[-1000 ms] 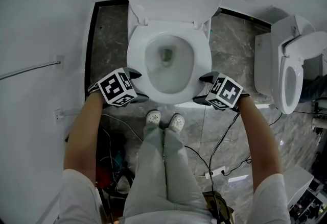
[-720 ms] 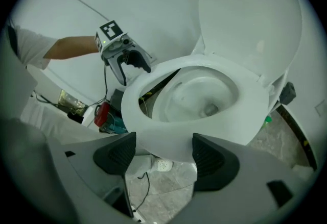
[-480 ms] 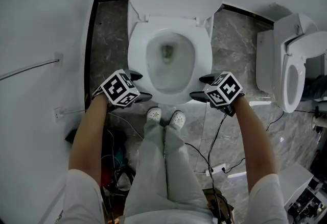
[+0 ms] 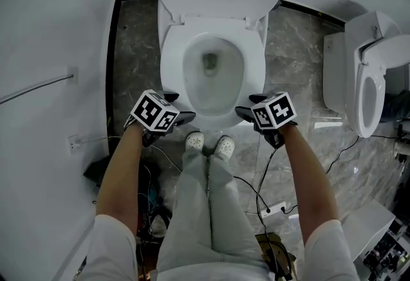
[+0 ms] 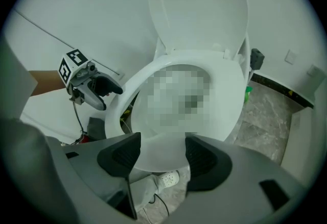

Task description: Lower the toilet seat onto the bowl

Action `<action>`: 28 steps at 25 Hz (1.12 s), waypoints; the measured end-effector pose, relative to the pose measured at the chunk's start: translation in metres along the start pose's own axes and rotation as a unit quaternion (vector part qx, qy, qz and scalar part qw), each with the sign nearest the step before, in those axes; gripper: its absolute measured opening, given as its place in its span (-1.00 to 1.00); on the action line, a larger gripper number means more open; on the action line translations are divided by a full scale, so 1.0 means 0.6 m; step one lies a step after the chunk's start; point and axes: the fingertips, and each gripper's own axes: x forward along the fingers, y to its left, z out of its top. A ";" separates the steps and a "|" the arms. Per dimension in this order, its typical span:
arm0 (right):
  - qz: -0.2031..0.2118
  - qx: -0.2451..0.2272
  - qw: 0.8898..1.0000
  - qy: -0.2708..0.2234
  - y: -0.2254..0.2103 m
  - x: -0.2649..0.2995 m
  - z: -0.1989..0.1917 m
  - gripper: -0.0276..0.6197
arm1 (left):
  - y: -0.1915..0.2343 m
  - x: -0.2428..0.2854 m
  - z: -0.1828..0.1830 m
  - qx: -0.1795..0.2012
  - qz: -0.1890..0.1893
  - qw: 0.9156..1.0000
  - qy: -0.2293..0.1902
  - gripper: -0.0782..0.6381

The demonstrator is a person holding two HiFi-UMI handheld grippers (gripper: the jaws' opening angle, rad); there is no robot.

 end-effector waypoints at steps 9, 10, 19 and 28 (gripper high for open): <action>-0.078 0.043 0.995 -0.034 -0.042 0.019 -0.009 -0.43 | 0.043 0.018 -0.008 -0.048 0.074 0.996 -0.034 -0.17; -0.083 0.044 0.995 -0.036 -0.044 0.021 -0.011 -0.46 | 0.046 0.020 -0.010 -0.050 0.079 0.995 -0.036 -0.20; -0.116 0.050 0.991 -0.038 -0.067 0.047 -0.024 -0.61 | 0.069 0.044 -0.024 -0.055 0.109 0.992 -0.035 -0.34; -0.150 0.061 0.986 -0.031 -0.083 0.073 -0.033 -0.66 | 0.091 0.067 -0.036 -0.090 0.138 0.986 -0.031 -0.43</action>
